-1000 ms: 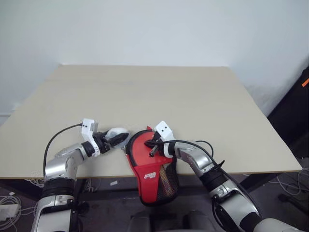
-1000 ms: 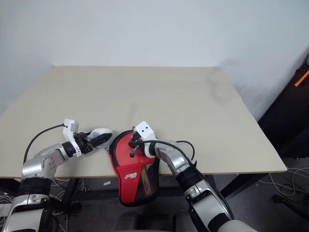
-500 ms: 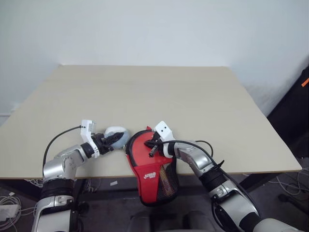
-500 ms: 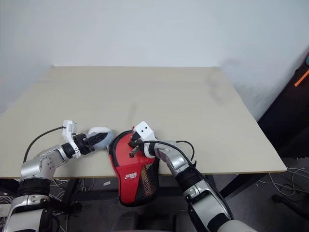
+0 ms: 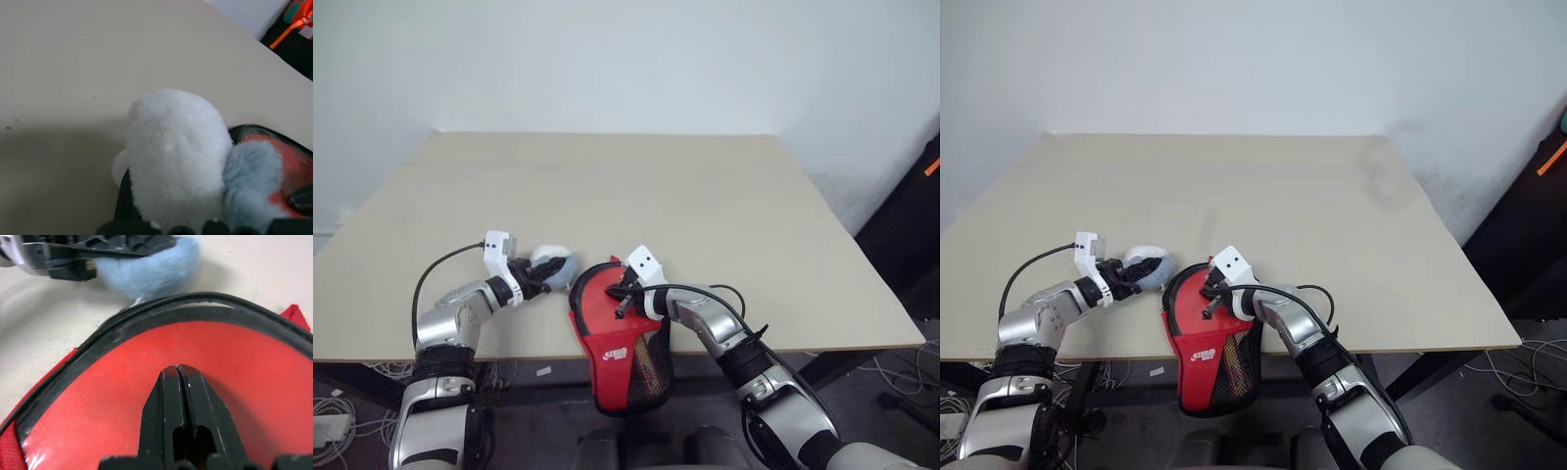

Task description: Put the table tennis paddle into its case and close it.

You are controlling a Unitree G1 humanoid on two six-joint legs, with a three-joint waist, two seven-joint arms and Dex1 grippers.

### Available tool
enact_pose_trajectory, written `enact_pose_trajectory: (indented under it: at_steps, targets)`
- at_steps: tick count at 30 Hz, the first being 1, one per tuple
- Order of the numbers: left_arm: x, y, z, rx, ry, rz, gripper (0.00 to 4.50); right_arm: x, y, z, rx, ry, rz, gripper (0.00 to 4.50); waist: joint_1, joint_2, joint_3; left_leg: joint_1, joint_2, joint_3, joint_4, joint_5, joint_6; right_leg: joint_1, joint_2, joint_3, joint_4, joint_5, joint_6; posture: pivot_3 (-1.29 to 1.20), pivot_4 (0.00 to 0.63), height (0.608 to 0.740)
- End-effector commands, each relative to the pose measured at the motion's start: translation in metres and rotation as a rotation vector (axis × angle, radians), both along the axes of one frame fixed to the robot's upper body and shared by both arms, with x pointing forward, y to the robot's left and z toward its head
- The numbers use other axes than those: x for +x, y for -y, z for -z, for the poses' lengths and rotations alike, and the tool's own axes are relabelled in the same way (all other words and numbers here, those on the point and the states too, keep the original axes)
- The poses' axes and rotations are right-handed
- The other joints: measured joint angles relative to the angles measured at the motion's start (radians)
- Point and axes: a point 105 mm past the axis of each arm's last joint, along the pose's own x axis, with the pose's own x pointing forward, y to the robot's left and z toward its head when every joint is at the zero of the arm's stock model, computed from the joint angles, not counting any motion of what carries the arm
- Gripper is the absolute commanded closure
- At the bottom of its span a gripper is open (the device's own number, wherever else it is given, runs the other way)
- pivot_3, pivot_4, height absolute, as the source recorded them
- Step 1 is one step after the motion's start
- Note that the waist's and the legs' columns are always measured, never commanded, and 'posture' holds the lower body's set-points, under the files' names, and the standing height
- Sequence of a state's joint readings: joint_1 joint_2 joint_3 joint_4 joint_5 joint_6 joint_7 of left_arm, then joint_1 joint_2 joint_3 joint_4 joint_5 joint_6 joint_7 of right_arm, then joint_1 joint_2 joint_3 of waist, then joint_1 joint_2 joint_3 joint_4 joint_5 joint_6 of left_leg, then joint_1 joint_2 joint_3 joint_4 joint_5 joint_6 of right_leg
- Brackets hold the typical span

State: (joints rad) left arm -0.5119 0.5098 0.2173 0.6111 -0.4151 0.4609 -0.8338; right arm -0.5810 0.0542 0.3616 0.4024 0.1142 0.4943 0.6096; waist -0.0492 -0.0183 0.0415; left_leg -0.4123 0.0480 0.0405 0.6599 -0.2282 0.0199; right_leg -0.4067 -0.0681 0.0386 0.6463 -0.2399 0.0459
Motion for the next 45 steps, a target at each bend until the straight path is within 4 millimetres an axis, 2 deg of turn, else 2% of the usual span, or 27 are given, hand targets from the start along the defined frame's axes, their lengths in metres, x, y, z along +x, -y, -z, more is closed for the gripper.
enact_pose_trajectory:
  at_steps: [1, 13, 21, 29, 35, 37, 42, 45]
  targets:
    - [0.017, 0.005, -0.023, 0.031, 0.094, -0.003, 4.00, -0.001, -0.002, -0.001, -0.005, 0.005, -0.013, 4.50, 0.000, 0.000, 0.000, 0.000, 0.000, 0.000, 0.000, 0.000, 0.000, 0.000, 0.000, 0.000, 0.000, 0.000, 0.000, 0.00, 0.000, 0.740]
    - [0.044, 0.027, -0.028, 0.032, 0.103, 0.003, 4.00, -0.003, -0.003, -0.001, -0.005, 0.002, -0.024, 4.50, 0.000, 0.000, 0.000, 0.000, 0.000, -0.001, 0.000, 0.000, 0.001, 0.001, 0.001, 0.000, 0.000, 0.000, 0.000, 0.00, 0.000, 0.740]
    - [0.062, 0.033, -0.043, 0.049, 0.128, -0.014, 4.00, -0.004, -0.004, -0.001, -0.006, -0.002, -0.027, 4.50, 0.000, 0.000, 0.000, -0.001, 0.000, -0.001, 0.000, 0.000, 0.001, 0.000, 0.001, 0.000, 0.000, 0.000, 0.000, 0.00, 0.000, 0.740]
    - [0.080, 0.052, -0.057, 0.047, 0.136, -0.058, 4.00, -0.004, -0.004, -0.001, -0.004, -0.004, -0.027, 4.50, 0.000, -0.001, 0.000, -0.001, 0.000, -0.001, 0.001, 0.000, 0.001, 0.000, 0.001, 0.000, 0.000, 0.000, 0.001, 0.00, 0.000, 0.740]
    - [0.088, 0.076, -0.064, 0.042, 0.149, -0.050, 4.00, -0.004, -0.004, -0.001, -0.004, -0.004, -0.027, 4.50, 0.000, -0.001, 0.000, -0.002, 0.000, -0.001, 0.000, 0.000, 0.001, 0.000, 0.001, 0.000, 0.000, 0.000, 0.001, 0.00, 0.000, 0.740]
    - [0.090, 0.090, -0.067, 0.042, 0.159, -0.031, 4.00, -0.005, -0.004, -0.001, -0.004, -0.004, -0.026, 4.50, 0.000, -0.001, 0.000, -0.002, 0.000, -0.001, 0.000, 0.000, 0.001, 0.000, 0.001, 0.000, 0.000, 0.000, 0.001, 0.00, 0.000, 0.740]
    - [0.088, 0.119, -0.070, 0.058, 0.194, 0.064, 4.00, -0.004, -0.003, 0.000, -0.005, -0.006, -0.020, 4.50, 0.000, -0.001, 0.000, -0.002, -0.001, -0.002, 0.001, 0.000, 0.001, 0.000, 0.001, 0.000, 0.000, 0.000, 0.001, 0.00, 0.000, 0.740]
    - [0.079, 0.138, -0.065, 0.060, 0.191, 0.196, 4.00, -0.004, -0.003, 0.000, -0.005, -0.006, -0.017, 4.50, 0.000, -0.001, 0.000, -0.002, -0.001, -0.002, 0.000, 0.000, 0.001, -0.001, 0.001, 0.000, 0.000, 0.000, 0.001, 0.00, 0.000, 0.740]
